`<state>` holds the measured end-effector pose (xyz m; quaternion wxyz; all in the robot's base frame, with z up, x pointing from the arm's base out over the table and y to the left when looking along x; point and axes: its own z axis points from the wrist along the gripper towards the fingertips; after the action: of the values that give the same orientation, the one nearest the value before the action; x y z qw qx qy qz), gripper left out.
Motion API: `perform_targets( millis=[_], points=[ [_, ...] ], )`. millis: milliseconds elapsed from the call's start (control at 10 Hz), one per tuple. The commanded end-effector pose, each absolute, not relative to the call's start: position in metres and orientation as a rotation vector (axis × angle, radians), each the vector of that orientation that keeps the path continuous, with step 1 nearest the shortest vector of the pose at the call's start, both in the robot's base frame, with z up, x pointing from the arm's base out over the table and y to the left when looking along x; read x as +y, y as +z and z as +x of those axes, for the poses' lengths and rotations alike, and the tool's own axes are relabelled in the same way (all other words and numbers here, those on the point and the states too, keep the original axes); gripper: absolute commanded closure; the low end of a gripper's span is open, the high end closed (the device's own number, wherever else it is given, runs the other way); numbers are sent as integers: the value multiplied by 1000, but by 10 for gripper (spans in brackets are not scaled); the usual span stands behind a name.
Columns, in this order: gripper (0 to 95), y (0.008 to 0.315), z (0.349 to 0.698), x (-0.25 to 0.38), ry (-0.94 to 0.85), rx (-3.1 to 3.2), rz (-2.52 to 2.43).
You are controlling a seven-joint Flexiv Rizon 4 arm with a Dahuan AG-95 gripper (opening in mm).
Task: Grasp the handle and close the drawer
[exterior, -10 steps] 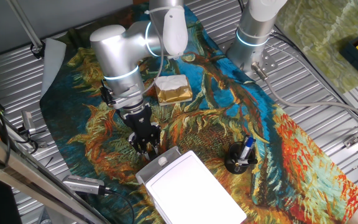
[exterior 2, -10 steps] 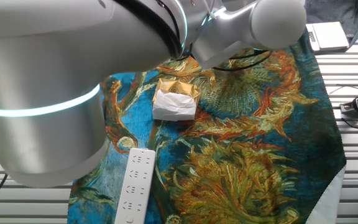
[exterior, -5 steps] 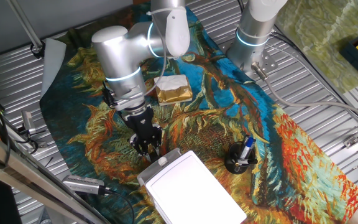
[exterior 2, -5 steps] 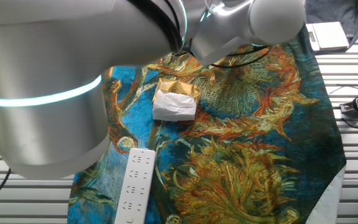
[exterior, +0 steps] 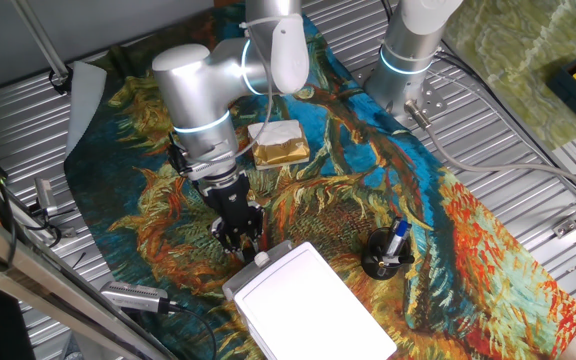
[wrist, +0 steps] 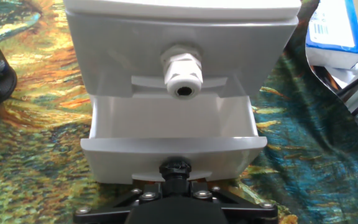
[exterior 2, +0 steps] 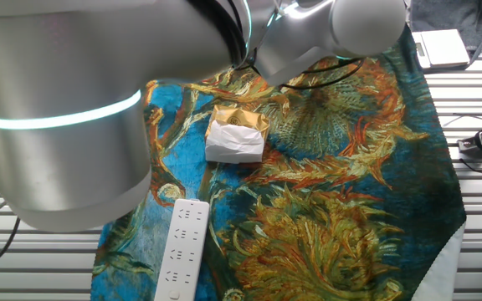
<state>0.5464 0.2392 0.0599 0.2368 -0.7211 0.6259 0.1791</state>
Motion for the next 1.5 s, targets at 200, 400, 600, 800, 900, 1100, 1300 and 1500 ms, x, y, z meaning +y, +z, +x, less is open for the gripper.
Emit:
perform_targets(
  millis=[200, 400, 600, 800, 900, 1100, 1300, 1500],
  points=[
    [950, 59, 546, 243, 490, 1722, -1969],
    [950, 60, 545, 245, 491, 1726, -1965],
    [950, 61, 545, 247, 490, 1727, -1965],
    [950, 61, 544, 249, 489, 1730, -1963],
    [950, 60, 543, 252, 487, 1735, -1958],
    [950, 60, 542, 255, 484, 1737, -1957],
    [950, 60, 541, 257, 483, 1735, -1956],
    [950, 63, 541, 258, 483, 1735, -1957]
  ],
)
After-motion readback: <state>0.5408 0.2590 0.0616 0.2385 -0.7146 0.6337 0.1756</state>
